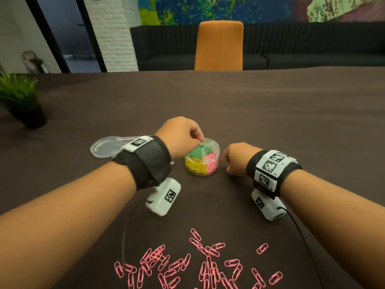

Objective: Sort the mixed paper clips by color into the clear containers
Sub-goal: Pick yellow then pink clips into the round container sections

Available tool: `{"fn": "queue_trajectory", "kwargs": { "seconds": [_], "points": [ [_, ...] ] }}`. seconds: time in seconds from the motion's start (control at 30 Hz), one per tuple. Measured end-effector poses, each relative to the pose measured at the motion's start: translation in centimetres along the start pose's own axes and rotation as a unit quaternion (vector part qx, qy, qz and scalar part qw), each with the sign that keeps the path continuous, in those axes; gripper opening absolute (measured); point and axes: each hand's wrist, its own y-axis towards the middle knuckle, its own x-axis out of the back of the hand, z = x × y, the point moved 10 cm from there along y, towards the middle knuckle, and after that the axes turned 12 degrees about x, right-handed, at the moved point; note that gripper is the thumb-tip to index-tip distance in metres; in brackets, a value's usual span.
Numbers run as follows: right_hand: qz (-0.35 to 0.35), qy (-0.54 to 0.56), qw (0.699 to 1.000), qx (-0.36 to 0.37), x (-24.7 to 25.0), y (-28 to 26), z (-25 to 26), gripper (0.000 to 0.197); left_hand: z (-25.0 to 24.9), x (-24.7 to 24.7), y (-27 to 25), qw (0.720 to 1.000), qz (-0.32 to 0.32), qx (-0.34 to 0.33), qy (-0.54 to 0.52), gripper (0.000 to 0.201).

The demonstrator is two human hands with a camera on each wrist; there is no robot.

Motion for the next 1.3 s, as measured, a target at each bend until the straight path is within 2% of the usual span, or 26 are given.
{"fn": "queue_trajectory", "kwargs": {
  "seconds": [0.07, 0.13, 0.2, 0.27, 0.33, 0.4, 0.47, 0.5, 0.53, 0.6, 0.67, 0.73, 0.8, 0.9, 1.0, 1.13, 1.3],
  "points": [
    [-0.080, 0.057, 0.995, -0.004, 2.1, -0.8, -0.8, 0.009, 1.3, 0.8, -2.2, 1.000, 0.011, -0.017, 0.011, 0.010],
    [-0.178, 0.121, 0.977, 0.008, 4.7, -1.6, -1.0, 0.015, 3.4, 0.2, -5.2, 0.995, 0.072, -0.026, 0.061, 0.007],
    [-0.235, 0.180, 0.955, 0.033, 6.3, -1.8, -0.3, 0.015, 6.5, -0.9, -8.4, 0.980, 0.149, -0.004, 0.129, 0.006],
    [-0.241, 0.190, 0.950, 0.056, 6.7, -1.6, 0.9, 0.013, 9.9, -0.5, -11.0, 0.971, 0.171, 0.034, 0.162, 0.009],
    [-0.226, 0.159, 0.959, 0.061, 6.4, -1.3, 1.6, 0.015, 13.0, 1.5, -12.8, 0.978, 0.128, 0.076, 0.149, 0.021],
    [-0.228, 0.077, 0.968, 0.074, 6.5, -1.7, 2.9, 0.020, 15.6, 3.4, -14.4, 0.981, 0.088, 0.112, 0.132, 0.030],
    [-0.230, 0.015, 0.965, 0.127, 6.4, -3.3, 5.9, 0.023, 17.0, 3.3, -16.5, 0.973, 0.124, 0.128, 0.147, 0.028],
    [-0.209, 0.003, 0.965, 0.160, 5.9, -4.4, 7.6, 0.023, 17.1, 2.5, -17.7, 0.965, 0.163, 0.129, 0.161, 0.027],
    [-0.164, -0.005, 0.968, 0.190, 4.7, -5.5, 9.3, 0.023, 16.9, 1.5, -18.8, 0.956, 0.200, 0.123, 0.174, 0.037],
    [-0.017, -0.027, 0.976, 0.217, 0.9, -7.7, 12.0, 0.032, 15.9, -0.1, -20.7, 0.944, 0.243, 0.108, 0.196, 0.070],
    [0.115, -0.062, 0.968, 0.213, -2.8, -9.7, 13.6, 0.053, 14.5, -1.1, -21.7, 0.939, 0.253, 0.091, 0.213, 0.093],
    [0.167, -0.099, 0.959, 0.208, -4.7, -11.1, 15.0, 0.074, 12.9, -2.2, -22.5, 0.938, 0.264, 0.072, 0.214, 0.098],
    [0.176, -0.102, 0.954, 0.221, -5.6, -12.3, 16.4, 0.082, 10.8, -3.2, -22.8, 0.942, 0.261, 0.043, 0.206, 0.093],
    [0.178, -0.087, 0.950, 0.240, -6.4, -13.7, 18.0, 0.081, 8.1, -4.5, -22.9, 0.948, 0.241, -0.006, 0.209, 0.077],
    [0.168, -0.097, 0.942, 0.273, -7.0, -14.4, 19.7, 0.070, 6.9, -5.1, -22.8, 0.949, 0.229, -0.028, 0.215, 0.054],
    [0.152, -0.051, 0.938, 0.307, -7.2, -14.7, 21.0, 0.054, 6.4, -5.1, -22.7, 0.950, 0.216, -0.044, 0.221, 0.028],
    [0.117, -0.011, 0.925, 0.361, -7.2, -14.9, 22.3, 0.034, 6.0, -4.7, -22.5, 0.956, 0.197, -0.047, 0.210, 0.021]
  ]
}}
